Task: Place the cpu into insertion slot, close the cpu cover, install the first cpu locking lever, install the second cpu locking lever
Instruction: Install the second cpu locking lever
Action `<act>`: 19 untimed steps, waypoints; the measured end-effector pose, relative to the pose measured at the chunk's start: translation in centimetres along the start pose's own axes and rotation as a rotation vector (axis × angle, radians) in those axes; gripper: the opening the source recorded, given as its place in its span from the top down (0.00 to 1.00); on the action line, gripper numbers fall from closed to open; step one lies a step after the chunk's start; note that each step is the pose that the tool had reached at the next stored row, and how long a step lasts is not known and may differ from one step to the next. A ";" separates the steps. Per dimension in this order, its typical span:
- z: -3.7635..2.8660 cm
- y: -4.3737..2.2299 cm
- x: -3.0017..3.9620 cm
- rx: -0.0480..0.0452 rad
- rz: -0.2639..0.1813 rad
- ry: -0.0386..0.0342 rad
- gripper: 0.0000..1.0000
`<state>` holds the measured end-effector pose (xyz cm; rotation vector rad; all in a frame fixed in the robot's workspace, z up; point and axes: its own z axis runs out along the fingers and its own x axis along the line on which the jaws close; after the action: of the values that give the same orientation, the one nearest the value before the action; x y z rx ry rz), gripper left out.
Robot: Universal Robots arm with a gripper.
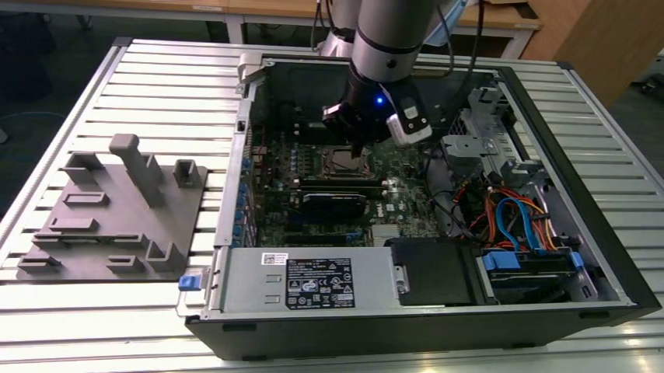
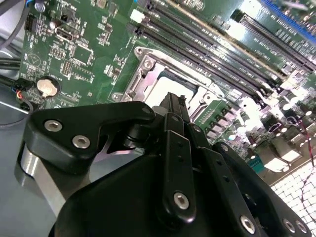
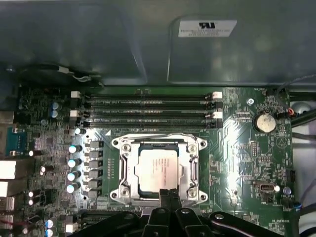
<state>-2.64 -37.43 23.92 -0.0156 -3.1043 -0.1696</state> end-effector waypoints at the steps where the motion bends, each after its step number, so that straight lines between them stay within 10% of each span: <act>1: -0.01 -0.08 0.00 0.0001 0.000 0.0000 0.90; 19: -0.10 -0.83 -0.16 -0.0057 0.001 0.0087 0.90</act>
<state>-2.48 -38.27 23.92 -0.0162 -3.0951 -0.1779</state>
